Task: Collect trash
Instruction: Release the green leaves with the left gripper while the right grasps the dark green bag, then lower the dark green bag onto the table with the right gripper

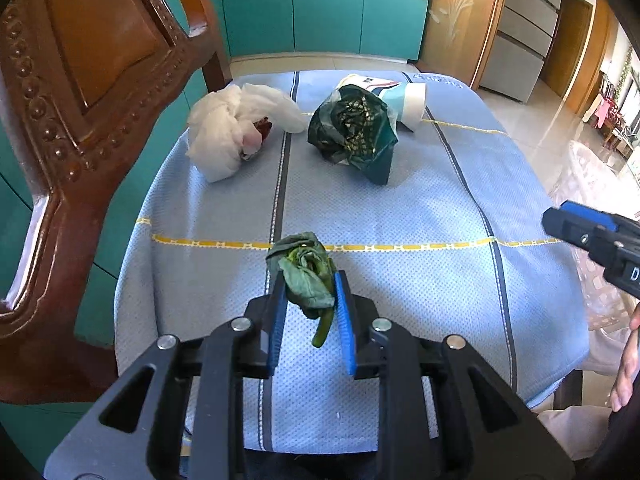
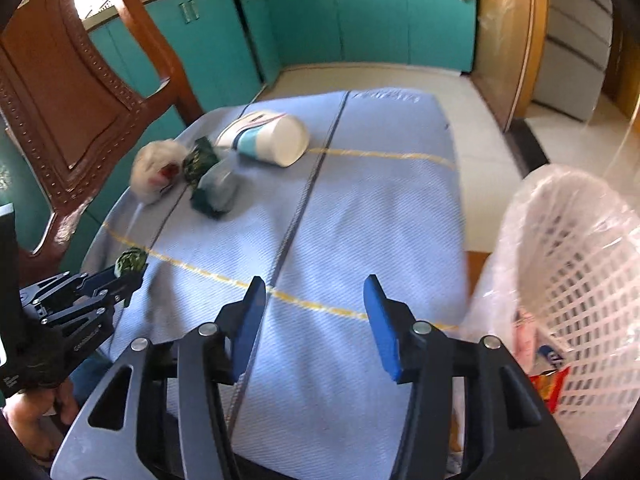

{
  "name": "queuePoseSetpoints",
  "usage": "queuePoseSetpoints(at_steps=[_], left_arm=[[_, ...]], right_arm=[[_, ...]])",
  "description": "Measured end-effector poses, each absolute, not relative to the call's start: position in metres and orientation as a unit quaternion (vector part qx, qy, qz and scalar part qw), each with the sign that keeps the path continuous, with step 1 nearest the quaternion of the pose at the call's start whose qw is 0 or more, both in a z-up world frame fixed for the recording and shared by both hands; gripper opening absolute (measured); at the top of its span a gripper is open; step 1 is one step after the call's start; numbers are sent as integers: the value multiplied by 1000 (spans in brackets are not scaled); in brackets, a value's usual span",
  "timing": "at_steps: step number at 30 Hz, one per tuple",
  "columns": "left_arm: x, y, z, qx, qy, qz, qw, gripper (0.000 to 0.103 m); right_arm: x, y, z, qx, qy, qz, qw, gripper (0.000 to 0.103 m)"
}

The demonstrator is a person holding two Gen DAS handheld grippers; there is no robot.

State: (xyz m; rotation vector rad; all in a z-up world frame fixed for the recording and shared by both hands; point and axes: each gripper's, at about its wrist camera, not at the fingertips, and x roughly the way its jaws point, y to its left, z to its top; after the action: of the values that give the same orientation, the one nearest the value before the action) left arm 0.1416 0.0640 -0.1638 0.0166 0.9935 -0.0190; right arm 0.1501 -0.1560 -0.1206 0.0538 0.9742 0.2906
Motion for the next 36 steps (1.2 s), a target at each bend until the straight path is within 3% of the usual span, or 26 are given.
queuePoseSetpoints(at_steps=[3,8,12,15,18,25,26,29,36], left_arm=[[146,66,-167,1,484,-11,875,44],[147,71,-168,-15,490,-21,871,59],[145,76,-166,-17,494,-18,869,64],[142,78,-164,-13,492,-8,870,80],[136,79,-162,-11,488,-5,873,81],[128,79,-160,10,475,0,880,81],[128,79,-160,14,475,-2,880,81],[132,82,-162,9,482,-7,876,82],[137,91,-166,-31,490,-10,871,82]], right_arm=[[148,-157,-117,10,459,141,877,55],[144,-178,-113,50,449,141,881,57],[147,-180,-109,56,446,129,884,58],[162,-156,-100,57,439,149,884,59],[183,-113,-94,41,429,176,885,64],[237,-20,-128,-11,464,196,864,65],[241,-15,-134,-11,470,194,861,64],[241,-12,-140,-11,480,212,851,24],[200,-66,-120,42,479,260,837,19]])
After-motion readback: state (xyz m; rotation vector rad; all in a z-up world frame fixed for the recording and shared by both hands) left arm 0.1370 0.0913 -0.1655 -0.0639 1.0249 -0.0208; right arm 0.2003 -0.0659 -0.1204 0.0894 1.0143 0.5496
